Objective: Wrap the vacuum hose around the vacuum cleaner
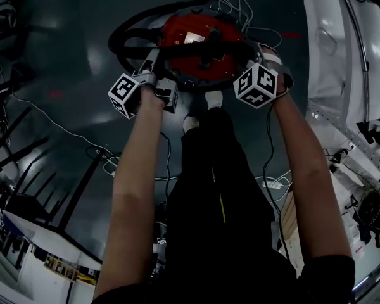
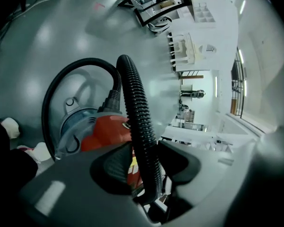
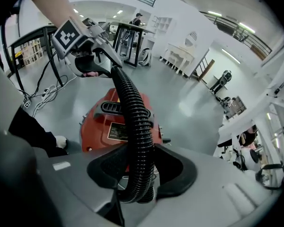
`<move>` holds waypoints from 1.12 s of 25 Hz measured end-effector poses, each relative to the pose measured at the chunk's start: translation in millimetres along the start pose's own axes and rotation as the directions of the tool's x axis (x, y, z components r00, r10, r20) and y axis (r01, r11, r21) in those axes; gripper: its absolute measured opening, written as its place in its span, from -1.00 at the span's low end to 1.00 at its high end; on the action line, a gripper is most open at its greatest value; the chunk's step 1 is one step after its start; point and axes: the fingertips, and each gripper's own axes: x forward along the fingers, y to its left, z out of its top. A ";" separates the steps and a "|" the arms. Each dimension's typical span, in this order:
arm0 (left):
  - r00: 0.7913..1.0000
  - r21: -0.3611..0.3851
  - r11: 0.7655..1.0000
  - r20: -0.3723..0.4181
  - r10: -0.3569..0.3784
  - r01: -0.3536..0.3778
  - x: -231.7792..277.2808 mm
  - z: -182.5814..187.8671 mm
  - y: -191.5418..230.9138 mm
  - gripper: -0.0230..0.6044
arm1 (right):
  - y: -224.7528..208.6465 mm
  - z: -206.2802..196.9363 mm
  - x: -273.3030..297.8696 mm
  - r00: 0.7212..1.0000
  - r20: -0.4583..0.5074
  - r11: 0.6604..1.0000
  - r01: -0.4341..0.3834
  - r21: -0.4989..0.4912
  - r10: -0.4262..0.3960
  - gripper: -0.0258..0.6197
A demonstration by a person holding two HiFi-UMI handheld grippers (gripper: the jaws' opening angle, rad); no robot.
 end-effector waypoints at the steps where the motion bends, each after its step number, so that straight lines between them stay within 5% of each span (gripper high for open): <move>1: 1.000 -0.004 1.000 0.016 -0.004 0.004 4.1 0.8 -3.8 -0.38 | -3.4 0.4 1.5 1.000 0.000 1.000 -0.006 0.001 0.006 -0.41; 13: 1.000 -0.006 1.000 0.002 -0.023 0.023 43.8 1.1 -32.4 -0.37 | -36.0 -1.4 -0.4 1.000 -0.031 0.990 -0.001 0.140 0.006 -0.43; 28: 0.999 -0.006 1.000 0.021 -0.027 0.027 58.8 -10.9 -45.2 -0.39 | -60.2 -14.3 19.2 0.981 0.023 0.980 -0.192 0.054 0.191 -0.43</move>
